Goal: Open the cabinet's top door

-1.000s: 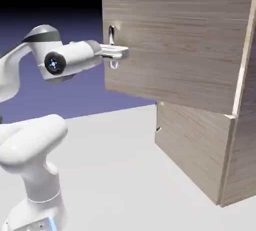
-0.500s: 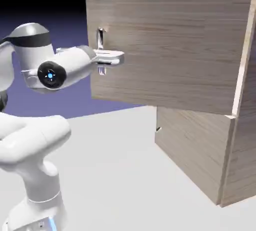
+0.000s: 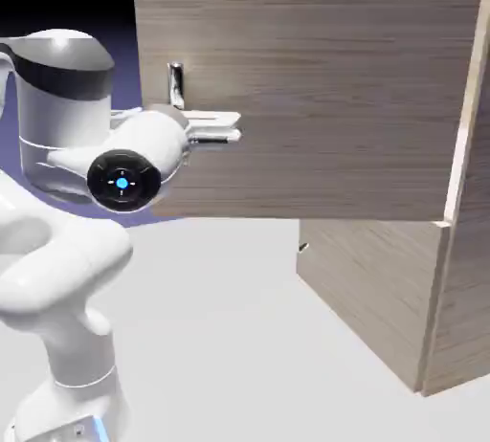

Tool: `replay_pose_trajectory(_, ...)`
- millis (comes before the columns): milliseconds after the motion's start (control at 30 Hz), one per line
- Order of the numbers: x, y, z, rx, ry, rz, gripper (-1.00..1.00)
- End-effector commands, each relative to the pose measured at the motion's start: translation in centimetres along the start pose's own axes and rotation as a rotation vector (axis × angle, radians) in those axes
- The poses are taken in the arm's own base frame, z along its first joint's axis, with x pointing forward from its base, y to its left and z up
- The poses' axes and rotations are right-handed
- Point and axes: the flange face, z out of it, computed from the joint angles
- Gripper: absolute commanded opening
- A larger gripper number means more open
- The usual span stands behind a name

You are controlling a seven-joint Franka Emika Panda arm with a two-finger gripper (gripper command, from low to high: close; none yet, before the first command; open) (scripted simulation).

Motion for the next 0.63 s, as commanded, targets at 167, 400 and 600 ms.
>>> replay_pose_trajectory(167,-1.5,-1.5,-5.1,-0.085,0.085,0.0,-1.0)
replay_pose_trajectory(400,-3.7,-3.7,-10.7,-0.183,0.183,0.0,-1.0)
replay_pose_trajectory(600,-5.6,-5.6,-14.5,-0.254,0.254,0.0,-1.0)
